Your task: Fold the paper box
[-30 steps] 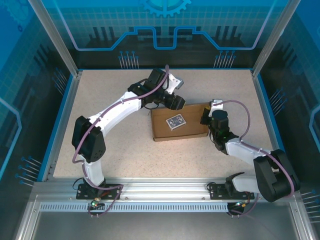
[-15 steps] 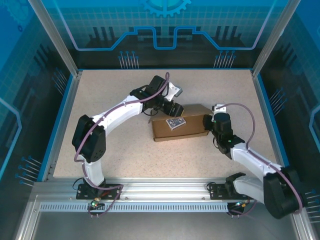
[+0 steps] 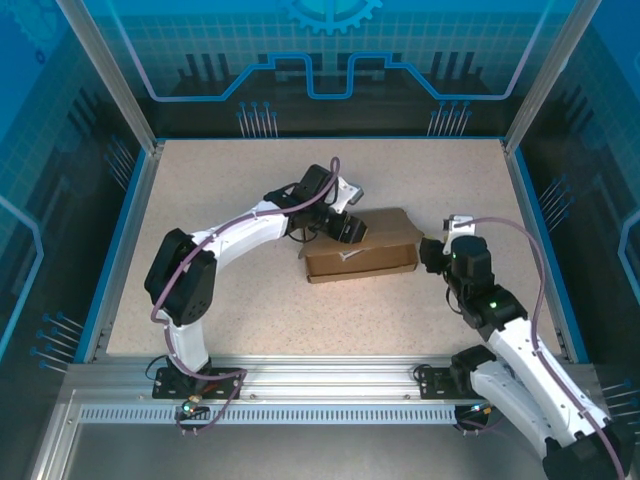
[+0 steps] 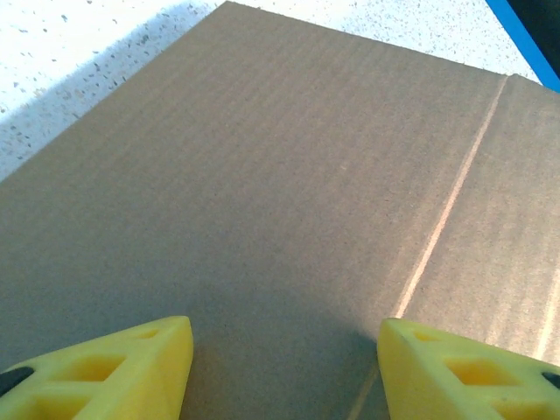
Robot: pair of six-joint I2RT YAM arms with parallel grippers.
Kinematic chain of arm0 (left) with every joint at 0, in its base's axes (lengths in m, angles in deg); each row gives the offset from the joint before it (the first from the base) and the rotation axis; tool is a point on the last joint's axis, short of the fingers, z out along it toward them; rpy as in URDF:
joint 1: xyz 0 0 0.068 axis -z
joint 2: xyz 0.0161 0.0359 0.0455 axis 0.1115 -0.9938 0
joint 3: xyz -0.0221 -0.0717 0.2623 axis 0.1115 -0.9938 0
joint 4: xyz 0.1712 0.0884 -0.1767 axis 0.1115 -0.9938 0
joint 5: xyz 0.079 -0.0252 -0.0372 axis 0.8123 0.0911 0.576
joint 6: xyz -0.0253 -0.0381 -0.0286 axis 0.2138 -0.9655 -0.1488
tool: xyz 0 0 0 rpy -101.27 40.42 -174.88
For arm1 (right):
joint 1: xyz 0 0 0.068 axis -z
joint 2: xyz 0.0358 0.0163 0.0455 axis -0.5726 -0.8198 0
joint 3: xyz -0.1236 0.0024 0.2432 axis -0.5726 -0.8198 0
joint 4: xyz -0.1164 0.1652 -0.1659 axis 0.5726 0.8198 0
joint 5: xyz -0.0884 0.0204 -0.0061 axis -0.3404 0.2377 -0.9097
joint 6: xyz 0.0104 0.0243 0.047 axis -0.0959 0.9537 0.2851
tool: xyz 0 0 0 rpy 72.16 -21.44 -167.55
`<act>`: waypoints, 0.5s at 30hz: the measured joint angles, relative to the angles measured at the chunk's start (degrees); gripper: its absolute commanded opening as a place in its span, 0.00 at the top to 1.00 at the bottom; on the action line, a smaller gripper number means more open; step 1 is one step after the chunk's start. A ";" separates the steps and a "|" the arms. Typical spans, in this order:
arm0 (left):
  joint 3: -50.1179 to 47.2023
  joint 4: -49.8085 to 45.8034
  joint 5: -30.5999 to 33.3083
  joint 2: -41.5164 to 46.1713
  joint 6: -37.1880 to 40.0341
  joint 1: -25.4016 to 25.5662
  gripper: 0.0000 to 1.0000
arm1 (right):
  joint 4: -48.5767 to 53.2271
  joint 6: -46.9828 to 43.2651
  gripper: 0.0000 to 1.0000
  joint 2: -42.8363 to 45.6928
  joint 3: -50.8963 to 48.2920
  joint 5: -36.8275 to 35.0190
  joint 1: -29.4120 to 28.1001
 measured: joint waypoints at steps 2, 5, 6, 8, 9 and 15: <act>-1.57 1.64 0.02 0.00 -0.57 0.13 0.41 | 0.46 -1.07 0.50 -4.37 3.48 1.05 0.07; -3.98 4.09 0.04 0.02 -1.73 0.31 0.42 | 0.13 -2.40 0.48 -12.28 7.63 4.00 0.96; -4.85 5.16 0.07 0.02 -2.12 0.33 0.42 | -0.04 -2.80 0.47 -15.17 8.72 5.29 1.64; -6.34 6.91 0.33 0.02 -3.06 0.42 0.41 | -0.42 -3.30 0.47 -20.76 10.58 7.78 3.13; -7.08 7.87 0.55 0.02 -3.34 0.48 0.41 | -0.57 -3.48 0.47 -23.45 11.41 8.76 3.72; -11.47 13.70 1.64 0.33 -6.10 0.55 0.42 | -1.42 -3.65 0.47 -35.43 13.09 12.98 5.27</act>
